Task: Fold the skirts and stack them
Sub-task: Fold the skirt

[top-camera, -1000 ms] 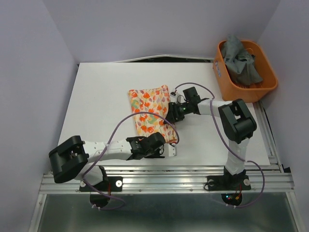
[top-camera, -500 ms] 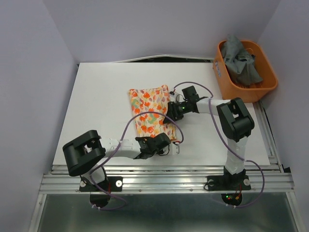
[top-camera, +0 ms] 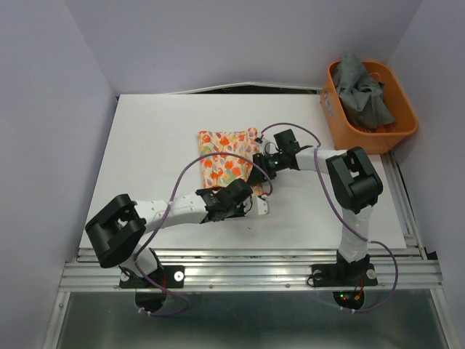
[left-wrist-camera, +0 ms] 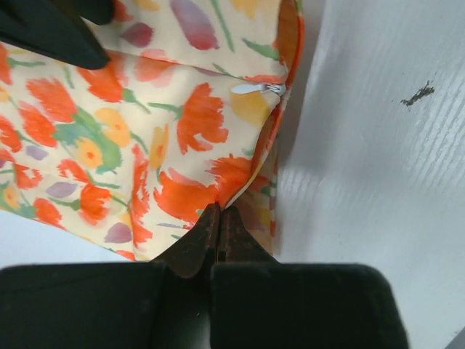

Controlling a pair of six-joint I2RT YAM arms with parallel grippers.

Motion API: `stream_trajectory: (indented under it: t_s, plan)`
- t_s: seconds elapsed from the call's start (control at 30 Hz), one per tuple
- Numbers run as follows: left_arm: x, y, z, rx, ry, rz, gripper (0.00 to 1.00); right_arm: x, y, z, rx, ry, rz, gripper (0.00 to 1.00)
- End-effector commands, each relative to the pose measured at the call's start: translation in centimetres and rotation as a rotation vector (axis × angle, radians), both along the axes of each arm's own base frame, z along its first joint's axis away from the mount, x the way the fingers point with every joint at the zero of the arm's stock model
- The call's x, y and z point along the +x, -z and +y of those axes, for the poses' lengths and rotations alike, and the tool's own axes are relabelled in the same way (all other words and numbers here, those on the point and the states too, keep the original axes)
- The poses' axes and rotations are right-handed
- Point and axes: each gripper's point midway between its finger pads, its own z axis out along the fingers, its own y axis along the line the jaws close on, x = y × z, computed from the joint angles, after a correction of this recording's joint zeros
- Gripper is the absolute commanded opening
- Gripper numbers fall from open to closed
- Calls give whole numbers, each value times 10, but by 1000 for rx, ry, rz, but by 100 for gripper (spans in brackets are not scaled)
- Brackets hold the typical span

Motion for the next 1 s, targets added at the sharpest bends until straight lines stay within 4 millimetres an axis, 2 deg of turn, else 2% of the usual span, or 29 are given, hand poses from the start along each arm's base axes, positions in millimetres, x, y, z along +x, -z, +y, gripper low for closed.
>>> stream_trajectory:
  t_s: [0.0,0.1,0.17,0.2,0.23,0.33,0.37,0.43,0.57,0.77,0.97]
  plan:
    - [-2,-46,-17,-108,42,-1,0,-18,24,-11,-74,-25,48,47]
    - [-2,-52,-19,-117,51,-1,0,-21,22,-12,-71,-33,50,47]
    - [-3,-43,-15,-88,49,6,0,-21,20,-12,-73,-31,46,47]
    - [-3,-39,-14,-86,46,5,3,-21,21,-12,-75,-30,45,47]
    - [-6,-30,-9,-72,47,14,16,-20,20,-12,-75,-30,42,47]
    - [-6,-17,-11,-73,47,11,31,-19,19,-12,-76,-28,44,47]
    - [-8,-6,-9,-50,33,35,33,-19,19,-12,-76,-28,44,47]
    - [-13,4,-9,-29,43,80,38,-19,19,-12,-77,-30,43,47]
    - [-20,8,-16,-44,68,125,47,-20,21,-13,-83,-35,50,47]
    - [-19,25,-16,-15,56,141,49,-21,24,-13,-90,-36,56,47]
    - [-9,41,-12,20,26,116,48,-23,28,-14,-94,-44,64,46]
